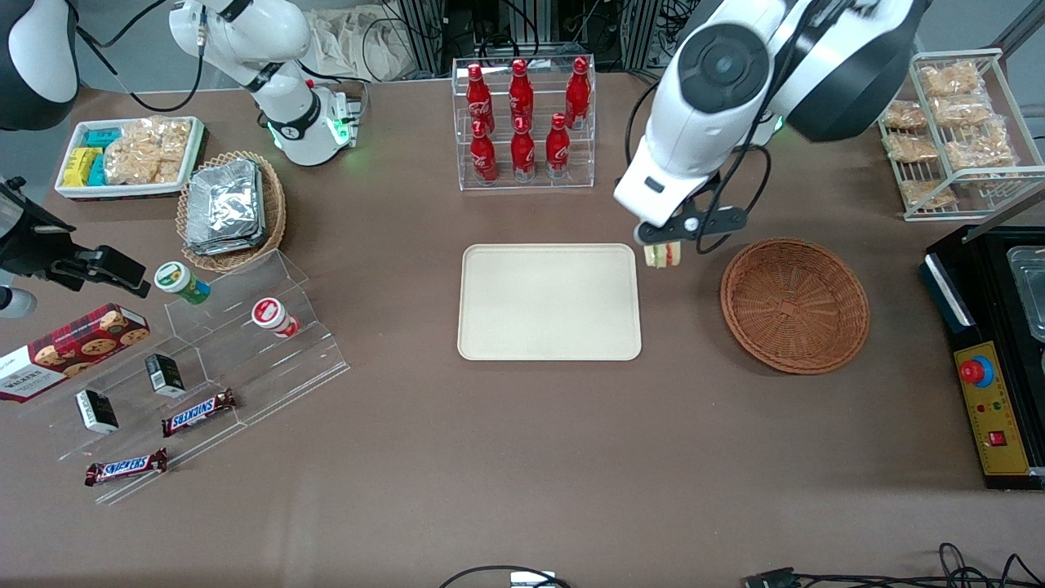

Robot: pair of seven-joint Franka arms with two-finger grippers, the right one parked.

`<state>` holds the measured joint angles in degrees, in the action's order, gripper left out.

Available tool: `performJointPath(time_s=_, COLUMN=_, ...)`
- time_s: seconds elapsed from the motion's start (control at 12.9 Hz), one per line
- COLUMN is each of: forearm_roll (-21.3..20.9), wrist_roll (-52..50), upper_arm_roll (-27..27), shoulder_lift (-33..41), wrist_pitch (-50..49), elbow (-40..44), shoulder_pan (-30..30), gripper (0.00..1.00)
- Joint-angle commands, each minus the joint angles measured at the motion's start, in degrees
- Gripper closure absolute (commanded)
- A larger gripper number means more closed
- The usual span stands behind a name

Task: Place sandwich from basket to tray
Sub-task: 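Lower the sandwich onto the tray near its edge by the basket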

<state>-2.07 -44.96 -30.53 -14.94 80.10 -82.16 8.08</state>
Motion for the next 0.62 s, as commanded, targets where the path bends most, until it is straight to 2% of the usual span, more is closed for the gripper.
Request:
performJointPath(time_s=0.0, forearm_roll=-3.98, wrist_roll=-0.39, upper_arm_roll=-1.62, shoulder_lift=0.43, wrist_pitch=8.88, elbow=-10.42, shoulder_pan=-0.52, gripper=0.76)
performJointPath(time_s=0.31, forearm_roll=-8.55, wrist_roll=0.23, upper_arm_roll=-1.90, shoulder_lift=-1.40, wrist_pitch=31.10, elbow=-27.14, shoulder_pan=-0.78, gripper=0.76)
performJointPath(time_s=0.54, forearm_roll=-14.35, wrist_roll=0.05, upper_arm_roll=-1.46, shoulder_lift=-7.45, wrist_pitch=41.96, elbow=-31.39, shoulder_pan=-1.13, gripper=0.76)
